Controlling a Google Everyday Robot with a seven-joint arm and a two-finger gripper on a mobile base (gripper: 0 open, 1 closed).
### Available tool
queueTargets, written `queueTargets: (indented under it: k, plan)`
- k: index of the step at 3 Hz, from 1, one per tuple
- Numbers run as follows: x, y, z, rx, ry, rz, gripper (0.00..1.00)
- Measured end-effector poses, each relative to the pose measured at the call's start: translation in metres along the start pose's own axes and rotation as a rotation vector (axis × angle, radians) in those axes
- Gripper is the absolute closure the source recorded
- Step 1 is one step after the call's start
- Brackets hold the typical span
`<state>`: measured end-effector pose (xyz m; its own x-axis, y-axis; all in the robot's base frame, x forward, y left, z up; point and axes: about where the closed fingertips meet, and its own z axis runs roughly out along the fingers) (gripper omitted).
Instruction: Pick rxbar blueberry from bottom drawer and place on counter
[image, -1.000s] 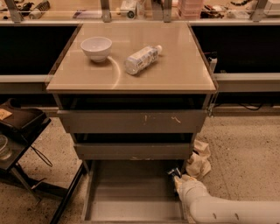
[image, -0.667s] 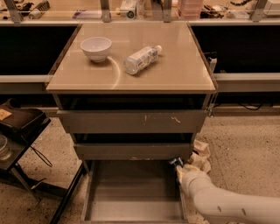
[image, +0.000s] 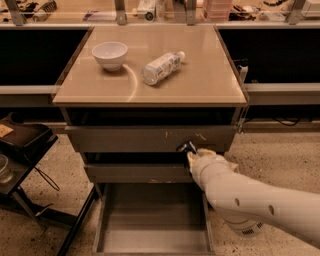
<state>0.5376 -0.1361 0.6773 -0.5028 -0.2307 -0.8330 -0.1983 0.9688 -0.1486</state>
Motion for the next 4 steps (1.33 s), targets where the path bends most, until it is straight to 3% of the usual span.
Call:
queueTargets:
  k: [1, 2, 3, 4]
  plan:
    - [-0.115, 0.011, -0.043, 0.083, -0.157, -0.089, 1.00]
    - [-0.148, 0.004, -0.075, 0.130, -0.201, -0.117, 1.00]
    - [-0.148, 0.004, -0.075, 0.130, -0.201, -0.117, 1.00]
    - [-0.184, -0.018, -0.067, 0.138, -0.249, -0.087, 1.00]
